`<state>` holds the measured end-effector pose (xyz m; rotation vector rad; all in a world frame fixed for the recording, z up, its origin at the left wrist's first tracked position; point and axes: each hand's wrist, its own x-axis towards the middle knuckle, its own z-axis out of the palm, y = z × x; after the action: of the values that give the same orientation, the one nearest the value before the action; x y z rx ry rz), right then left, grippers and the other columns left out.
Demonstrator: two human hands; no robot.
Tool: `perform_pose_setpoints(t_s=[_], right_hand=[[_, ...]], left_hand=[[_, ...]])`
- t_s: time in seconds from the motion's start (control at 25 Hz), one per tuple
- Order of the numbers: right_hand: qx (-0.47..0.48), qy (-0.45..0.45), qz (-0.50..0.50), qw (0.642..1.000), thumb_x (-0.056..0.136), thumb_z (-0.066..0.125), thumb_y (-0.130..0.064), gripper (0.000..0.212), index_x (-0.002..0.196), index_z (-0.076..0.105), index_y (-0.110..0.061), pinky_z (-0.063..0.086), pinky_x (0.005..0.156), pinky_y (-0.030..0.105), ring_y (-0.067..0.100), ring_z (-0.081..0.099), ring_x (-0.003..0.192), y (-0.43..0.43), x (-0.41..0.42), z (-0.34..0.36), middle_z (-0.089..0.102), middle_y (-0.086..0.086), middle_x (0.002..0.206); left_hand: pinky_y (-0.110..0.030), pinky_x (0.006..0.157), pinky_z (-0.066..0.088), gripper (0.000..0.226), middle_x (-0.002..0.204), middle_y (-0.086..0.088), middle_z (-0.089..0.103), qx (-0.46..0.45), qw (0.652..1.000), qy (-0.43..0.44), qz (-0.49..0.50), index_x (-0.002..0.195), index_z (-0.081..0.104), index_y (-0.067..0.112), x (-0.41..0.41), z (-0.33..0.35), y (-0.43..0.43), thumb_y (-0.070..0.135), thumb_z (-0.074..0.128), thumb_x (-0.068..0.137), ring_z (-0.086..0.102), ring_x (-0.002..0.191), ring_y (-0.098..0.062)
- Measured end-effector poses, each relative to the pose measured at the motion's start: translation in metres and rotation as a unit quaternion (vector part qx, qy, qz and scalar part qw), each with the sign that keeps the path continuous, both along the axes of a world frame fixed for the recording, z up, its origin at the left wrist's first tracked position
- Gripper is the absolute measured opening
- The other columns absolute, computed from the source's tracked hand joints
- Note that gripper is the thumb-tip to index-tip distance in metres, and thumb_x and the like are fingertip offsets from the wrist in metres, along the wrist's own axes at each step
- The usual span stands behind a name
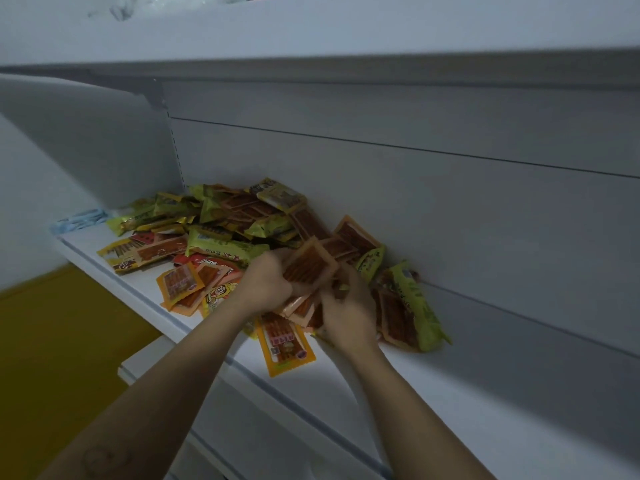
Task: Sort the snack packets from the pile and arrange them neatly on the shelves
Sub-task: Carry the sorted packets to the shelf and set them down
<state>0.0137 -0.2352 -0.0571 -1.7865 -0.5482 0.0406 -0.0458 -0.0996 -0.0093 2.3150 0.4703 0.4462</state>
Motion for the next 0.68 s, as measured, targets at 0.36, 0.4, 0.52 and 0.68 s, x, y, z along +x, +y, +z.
perform_pose_setpoints(t_s=[0.36, 0.4, 0.52, 0.68], right_hand=[[0.088, 0.041, 0.076, 0.992, 0.092, 0.064, -0.023, 0.043, 0.132, 0.049, -0.026, 0.050, 0.086, 0.020, 0.007, 0.059, 0.109, -0.008, 0.016, 0.032, 0.061, -0.011, 0.119], [0.080, 0.042, 0.076, 0.993, 0.091, 0.064, -0.017, 0.039, 0.127, 0.051, -0.028, 0.051, 0.083, 0.021, 0.007, 0.059, 0.105, -0.009, 0.022, 0.035, 0.061, -0.013, 0.112], [0.076, 0.039, 0.035, 0.996, 0.084, 0.062, -0.003, 0.044, 0.120, 0.053, -0.027, 0.050, 0.067, 0.016, 0.006, 0.062, 0.092, -0.014, 0.046, 0.047, 0.061, -0.014, 0.097], [0.039, 0.049, -0.069, 0.996, 0.083, 0.062, -0.006, 0.055, 0.135, 0.048, -0.015, 0.044, 0.072, 0.022, 0.018, 0.057, 0.099, -0.016, 0.086, 0.060, 0.059, 0.002, 0.115]], left_hand=[[-0.035, 0.075, 0.059, 0.036, 0.103, -0.002, 0.072, -0.200, 0.973, -0.065, -0.095, 0.116, 0.062, 0.026, 0.013, 0.017, -0.033, 0.000, 0.046, 0.097, 0.071, 0.091, -0.023], [-0.040, 0.077, 0.059, 0.038, 0.107, -0.003, 0.071, -0.210, 0.970, -0.052, -0.112, 0.121, 0.060, 0.028, 0.016, 0.016, -0.031, 0.002, 0.043, 0.099, 0.071, 0.093, -0.024], [-0.016, 0.067, 0.052, 0.030, 0.102, 0.010, 0.066, -0.128, 0.983, 0.017, -0.132, 0.122, 0.053, 0.034, 0.029, 0.017, -0.021, 0.013, 0.041, 0.104, 0.067, 0.079, 0.002], [-0.031, 0.081, 0.049, 0.032, 0.121, -0.009, 0.062, 0.115, 0.990, 0.075, -0.027, 0.128, 0.057, 0.009, 0.064, 0.015, 0.012, 0.024, 0.047, 0.102, 0.063, 0.103, -0.024]])
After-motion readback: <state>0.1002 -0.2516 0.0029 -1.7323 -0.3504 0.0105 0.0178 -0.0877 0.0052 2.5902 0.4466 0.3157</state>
